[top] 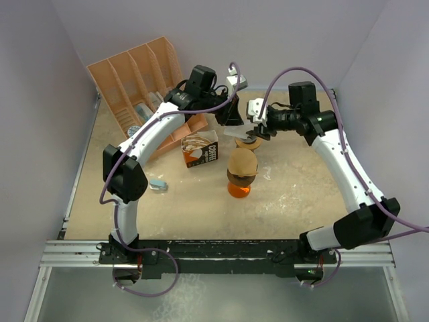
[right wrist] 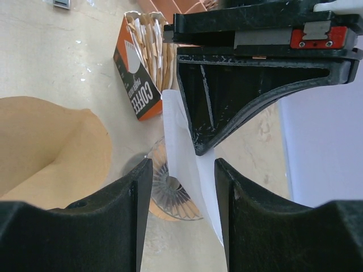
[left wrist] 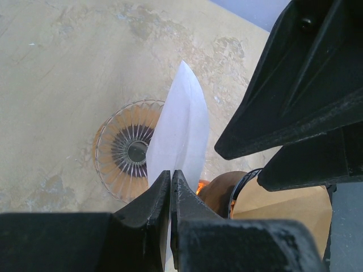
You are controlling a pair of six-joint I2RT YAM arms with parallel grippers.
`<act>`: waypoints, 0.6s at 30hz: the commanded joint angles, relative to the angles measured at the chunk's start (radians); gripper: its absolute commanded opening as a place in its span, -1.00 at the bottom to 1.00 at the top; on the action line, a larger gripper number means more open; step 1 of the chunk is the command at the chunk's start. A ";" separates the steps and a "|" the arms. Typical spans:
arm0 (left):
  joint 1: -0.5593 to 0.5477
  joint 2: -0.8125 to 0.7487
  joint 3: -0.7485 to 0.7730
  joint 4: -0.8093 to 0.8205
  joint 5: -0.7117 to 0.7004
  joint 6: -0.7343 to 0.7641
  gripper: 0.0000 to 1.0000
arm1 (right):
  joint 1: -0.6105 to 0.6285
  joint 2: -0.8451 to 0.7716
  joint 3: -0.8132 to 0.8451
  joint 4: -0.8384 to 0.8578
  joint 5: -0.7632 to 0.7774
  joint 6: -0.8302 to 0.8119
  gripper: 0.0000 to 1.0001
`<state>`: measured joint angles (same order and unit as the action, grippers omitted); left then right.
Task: Place the coffee filter in the dripper
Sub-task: Place the coffee filter in the coffee dripper.
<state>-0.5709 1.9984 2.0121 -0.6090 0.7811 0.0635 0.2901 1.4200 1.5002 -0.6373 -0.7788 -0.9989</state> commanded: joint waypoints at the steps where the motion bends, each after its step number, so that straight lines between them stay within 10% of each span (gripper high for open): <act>1: -0.003 -0.006 0.041 0.027 0.028 -0.007 -1.00 | 0.006 0.003 -0.011 0.031 -0.022 0.013 -0.01; 18: -0.002 -0.012 0.032 0.025 0.037 -0.005 -1.00 | 0.007 0.031 -0.009 0.056 0.008 0.002 -0.07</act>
<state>-0.5709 1.9984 2.0121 -0.6094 0.7876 0.0635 0.2943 1.4551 1.4807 -0.6205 -0.7685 -0.9985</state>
